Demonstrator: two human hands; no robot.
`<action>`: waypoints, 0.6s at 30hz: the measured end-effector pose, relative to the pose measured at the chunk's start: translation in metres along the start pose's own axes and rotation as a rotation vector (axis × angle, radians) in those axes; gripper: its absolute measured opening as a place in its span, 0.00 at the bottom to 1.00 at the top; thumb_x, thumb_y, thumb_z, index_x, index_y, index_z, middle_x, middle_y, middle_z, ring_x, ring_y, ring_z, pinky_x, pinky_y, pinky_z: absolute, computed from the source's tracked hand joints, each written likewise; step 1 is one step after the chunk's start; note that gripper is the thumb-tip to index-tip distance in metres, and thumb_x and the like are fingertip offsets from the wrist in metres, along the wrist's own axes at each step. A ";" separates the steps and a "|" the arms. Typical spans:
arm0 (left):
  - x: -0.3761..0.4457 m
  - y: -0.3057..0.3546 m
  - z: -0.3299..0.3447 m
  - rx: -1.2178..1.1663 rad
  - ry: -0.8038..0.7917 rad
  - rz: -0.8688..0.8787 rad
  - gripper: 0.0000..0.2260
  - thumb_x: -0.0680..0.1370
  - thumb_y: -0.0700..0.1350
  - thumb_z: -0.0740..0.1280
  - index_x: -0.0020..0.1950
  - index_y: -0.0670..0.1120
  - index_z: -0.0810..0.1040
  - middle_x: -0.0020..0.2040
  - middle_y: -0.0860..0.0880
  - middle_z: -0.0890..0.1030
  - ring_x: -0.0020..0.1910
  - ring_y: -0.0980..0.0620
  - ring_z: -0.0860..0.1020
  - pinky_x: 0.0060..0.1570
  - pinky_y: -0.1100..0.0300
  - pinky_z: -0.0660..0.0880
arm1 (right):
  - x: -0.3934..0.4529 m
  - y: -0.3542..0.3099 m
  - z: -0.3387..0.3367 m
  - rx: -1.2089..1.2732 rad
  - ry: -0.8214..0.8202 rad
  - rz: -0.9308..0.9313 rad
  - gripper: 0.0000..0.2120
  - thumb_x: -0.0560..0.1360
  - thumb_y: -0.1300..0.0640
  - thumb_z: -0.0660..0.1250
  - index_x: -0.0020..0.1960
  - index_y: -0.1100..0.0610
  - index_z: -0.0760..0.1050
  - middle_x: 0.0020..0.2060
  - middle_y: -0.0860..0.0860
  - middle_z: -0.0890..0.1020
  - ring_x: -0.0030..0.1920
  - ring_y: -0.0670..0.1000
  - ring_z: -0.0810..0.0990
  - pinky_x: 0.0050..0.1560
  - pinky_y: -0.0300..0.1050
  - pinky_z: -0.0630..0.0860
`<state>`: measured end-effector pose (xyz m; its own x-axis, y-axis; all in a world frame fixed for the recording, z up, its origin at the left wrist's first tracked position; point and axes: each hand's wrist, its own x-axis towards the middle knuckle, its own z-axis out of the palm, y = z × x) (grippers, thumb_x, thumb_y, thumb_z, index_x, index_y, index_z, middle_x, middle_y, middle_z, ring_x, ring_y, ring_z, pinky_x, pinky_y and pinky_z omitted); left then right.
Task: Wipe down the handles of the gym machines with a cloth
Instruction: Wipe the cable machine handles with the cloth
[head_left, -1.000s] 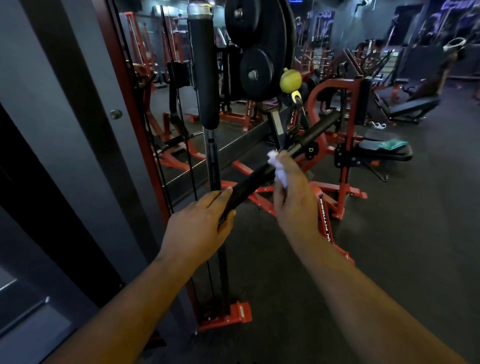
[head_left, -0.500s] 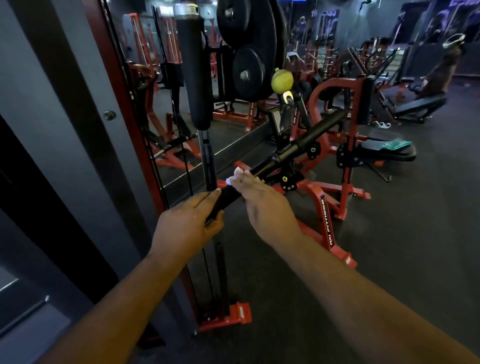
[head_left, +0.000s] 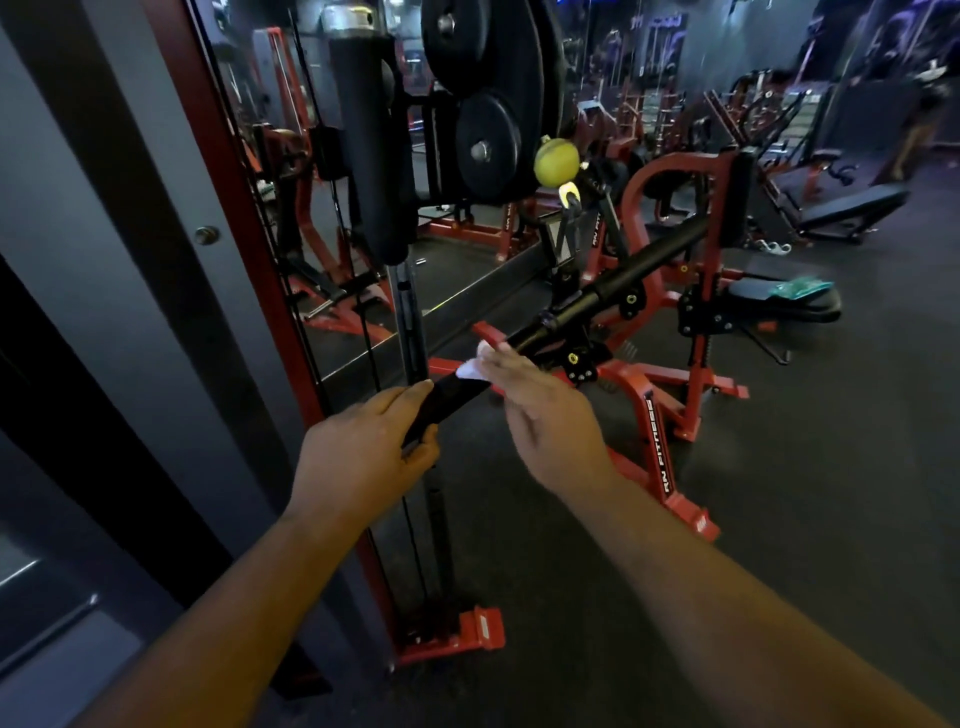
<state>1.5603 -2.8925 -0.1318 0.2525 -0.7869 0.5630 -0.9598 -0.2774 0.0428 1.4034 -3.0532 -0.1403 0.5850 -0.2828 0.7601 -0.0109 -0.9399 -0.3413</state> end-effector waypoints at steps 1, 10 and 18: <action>0.002 0.003 -0.001 0.012 -0.005 -0.017 0.21 0.80 0.52 0.67 0.72 0.48 0.77 0.60 0.51 0.84 0.45 0.50 0.83 0.34 0.57 0.79 | 0.000 0.008 -0.009 0.036 0.070 0.000 0.23 0.78 0.75 0.62 0.70 0.63 0.75 0.68 0.57 0.78 0.73 0.52 0.74 0.75 0.54 0.70; 0.069 0.063 0.008 0.281 -0.131 -0.045 0.36 0.82 0.68 0.54 0.84 0.49 0.51 0.81 0.47 0.62 0.77 0.45 0.66 0.71 0.44 0.68 | 0.038 0.130 -0.097 -0.167 0.473 0.412 0.15 0.83 0.61 0.61 0.68 0.57 0.78 0.62 0.51 0.83 0.63 0.47 0.80 0.68 0.41 0.74; 0.161 0.116 0.042 0.298 -0.220 -0.022 0.40 0.79 0.70 0.56 0.83 0.48 0.53 0.77 0.48 0.69 0.70 0.45 0.74 0.62 0.46 0.74 | 0.036 0.144 -0.065 -0.328 -0.039 0.181 0.25 0.78 0.68 0.59 0.74 0.58 0.72 0.70 0.55 0.77 0.74 0.54 0.71 0.77 0.57 0.63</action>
<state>1.4948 -3.0747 -0.0711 0.3243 -0.8695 0.3725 -0.8841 -0.4187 -0.2075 1.3702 -3.2115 -0.1259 0.5800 -0.4481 0.6803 -0.3724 -0.8886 -0.2679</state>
